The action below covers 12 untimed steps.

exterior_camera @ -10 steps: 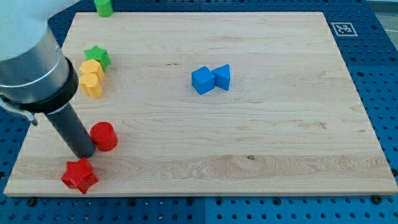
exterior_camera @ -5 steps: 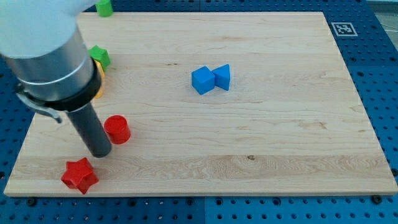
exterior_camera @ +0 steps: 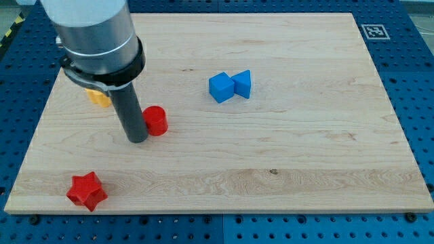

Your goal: Place the red circle in between the yellow heart and blue cube

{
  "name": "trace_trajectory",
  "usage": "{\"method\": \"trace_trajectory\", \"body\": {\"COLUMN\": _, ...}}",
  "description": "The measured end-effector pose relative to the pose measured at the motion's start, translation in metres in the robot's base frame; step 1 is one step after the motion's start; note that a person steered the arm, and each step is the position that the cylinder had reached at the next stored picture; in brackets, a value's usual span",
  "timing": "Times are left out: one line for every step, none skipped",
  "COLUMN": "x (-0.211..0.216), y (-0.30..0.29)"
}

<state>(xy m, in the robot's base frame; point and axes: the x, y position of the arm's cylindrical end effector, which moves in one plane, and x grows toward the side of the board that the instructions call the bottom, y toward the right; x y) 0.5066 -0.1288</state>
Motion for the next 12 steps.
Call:
{"method": "trace_trajectory", "body": {"x": -0.008, "y": 0.011}}
{"method": "trace_trajectory", "body": {"x": -0.008, "y": 0.014}}
{"method": "trace_trajectory", "body": {"x": -0.008, "y": 0.032}}
{"method": "trace_trajectory", "body": {"x": 0.000, "y": 0.042}}
{"method": "trace_trajectory", "body": {"x": 0.002, "y": 0.047}}
{"method": "trace_trajectory", "body": {"x": -0.001, "y": 0.048}}
{"method": "trace_trajectory", "body": {"x": -0.011, "y": 0.048}}
{"method": "trace_trajectory", "body": {"x": -0.013, "y": 0.048}}
{"method": "trace_trajectory", "body": {"x": -0.028, "y": 0.048}}
{"method": "trace_trajectory", "body": {"x": -0.042, "y": 0.048}}
{"method": "trace_trajectory", "body": {"x": -0.043, "y": 0.046}}
{"method": "trace_trajectory", "body": {"x": -0.044, "y": 0.039}}
